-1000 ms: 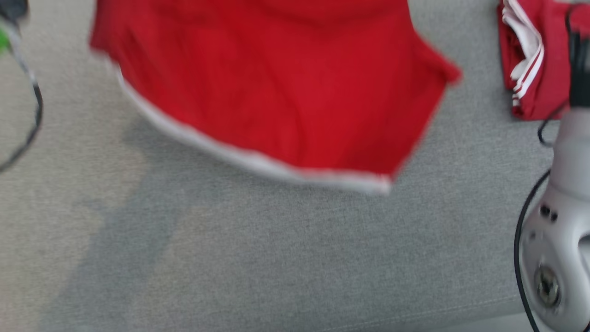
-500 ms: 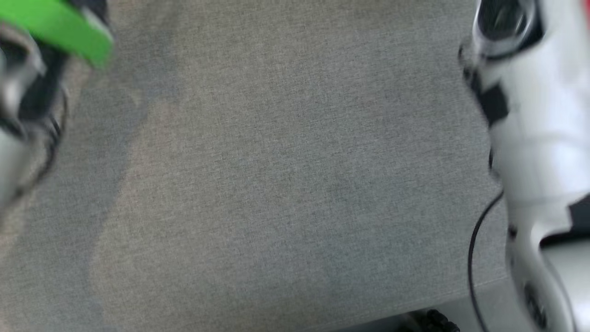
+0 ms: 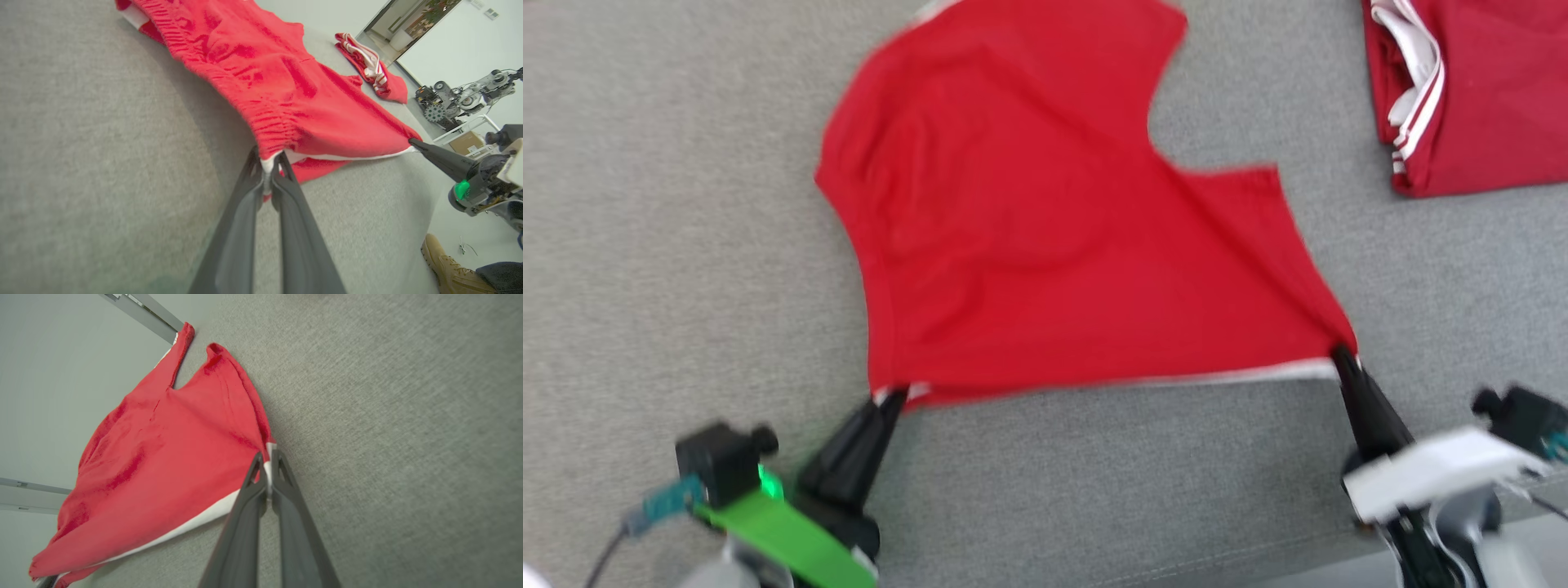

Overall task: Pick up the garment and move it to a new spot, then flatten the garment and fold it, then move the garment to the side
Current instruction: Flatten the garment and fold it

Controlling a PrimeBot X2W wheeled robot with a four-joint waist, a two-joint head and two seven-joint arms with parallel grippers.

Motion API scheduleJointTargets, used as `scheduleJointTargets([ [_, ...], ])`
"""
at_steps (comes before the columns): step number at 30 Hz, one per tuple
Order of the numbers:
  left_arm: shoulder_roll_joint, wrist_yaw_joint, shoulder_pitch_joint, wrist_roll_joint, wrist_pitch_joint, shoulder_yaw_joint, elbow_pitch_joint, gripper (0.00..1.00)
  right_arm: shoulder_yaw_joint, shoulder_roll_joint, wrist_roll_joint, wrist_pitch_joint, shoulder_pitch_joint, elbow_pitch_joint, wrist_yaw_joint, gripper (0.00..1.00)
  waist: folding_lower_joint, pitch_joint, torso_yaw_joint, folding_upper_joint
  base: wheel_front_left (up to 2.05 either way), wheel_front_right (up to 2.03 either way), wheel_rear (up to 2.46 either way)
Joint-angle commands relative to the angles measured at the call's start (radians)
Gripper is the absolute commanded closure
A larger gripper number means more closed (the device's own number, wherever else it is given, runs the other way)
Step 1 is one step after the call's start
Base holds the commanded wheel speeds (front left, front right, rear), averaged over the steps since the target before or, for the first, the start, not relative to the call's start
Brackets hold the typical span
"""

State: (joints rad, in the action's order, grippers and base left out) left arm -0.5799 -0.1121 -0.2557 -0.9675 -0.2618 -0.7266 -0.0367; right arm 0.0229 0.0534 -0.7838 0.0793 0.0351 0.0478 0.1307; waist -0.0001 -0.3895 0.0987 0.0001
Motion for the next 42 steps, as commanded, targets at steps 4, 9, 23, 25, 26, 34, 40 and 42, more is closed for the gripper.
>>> scheduleJointTargets([
  [4, 0.032, 0.034, 0.222, 0.012, -0.003, 0.074, 0.087, 1.0, 0.101, 0.001, -0.021, 0.113, -0.214, -0.206, -0.001, 1.0, 0.0001, 0.187, -0.071, -0.0001, 0.0, 0.0, 0.0],
  [9, 0.073, 0.022, 0.311, -0.027, -0.003, 0.102, 0.148, 1.0, 0.177, -0.001, -0.074, 0.201, -0.277, -0.32, -0.001, 1.0, 0.0001, 0.191, -0.103, -0.0001, 0.0, 0.0, 0.0],
  [23, 0.184, 0.05, 0.023, -0.456, 0.299, 0.142, 0.258, 1.0, 0.208, -0.002, 0.087, 0.444, 0.367, -0.047, 0.0, 1.0, 0.0001, -0.026, -0.214, -0.0001, 0.0, 0.0, 0.0],
  [25, 0.198, 0.08, -0.02, -0.501, 0.328, 0.16, 0.236, 1.0, 0.222, -0.002, 0.137, 0.476, 0.478, 0.03, 0.0, 1.0, 0.0001, -0.048, -0.234, -0.0001, 0.0, 0.0, 0.0],
  [26, 0.203, 0.088, -0.033, -0.515, 0.339, 0.162, 0.23, 1.0, 0.224, -0.002, 0.158, 0.486, 0.509, 0.053, 0.0, 1.0, 0.0001, -0.054, -0.241, -0.0001, 0.0, 0.0, 0.0],
  [34, 0.26, 0.132, -0.15, -0.595, 0.402, 0.185, 0.122, 1.0, 0.244, -0.001, 0.318, 0.523, 0.763, 0.254, 0.0, 1.0, 0.0001, -0.105, -0.3, -0.0001, 0.0, 0.0, 0.0],
  [40, 0.287, 0.142, -0.217, -0.61, 0.425, 0.19, 0.055, 1.0, 0.24, -0.001, 0.393, 0.493, 0.868, 0.364, 0.0, 1.0, 0.0001, -0.128, -0.313, -0.0001, 0.0, 0.0, 0.0],
  [42, 0.291, 0.138, -0.225, -0.607, 0.427, 0.19, 0.044, 0.95, 0.242, -0.001, 0.408, 0.481, 0.885, 0.384, 0.0, 1.0, 0.0001, -0.132, -0.315, -0.0001, 0.0, 0.0, 0.0],
])
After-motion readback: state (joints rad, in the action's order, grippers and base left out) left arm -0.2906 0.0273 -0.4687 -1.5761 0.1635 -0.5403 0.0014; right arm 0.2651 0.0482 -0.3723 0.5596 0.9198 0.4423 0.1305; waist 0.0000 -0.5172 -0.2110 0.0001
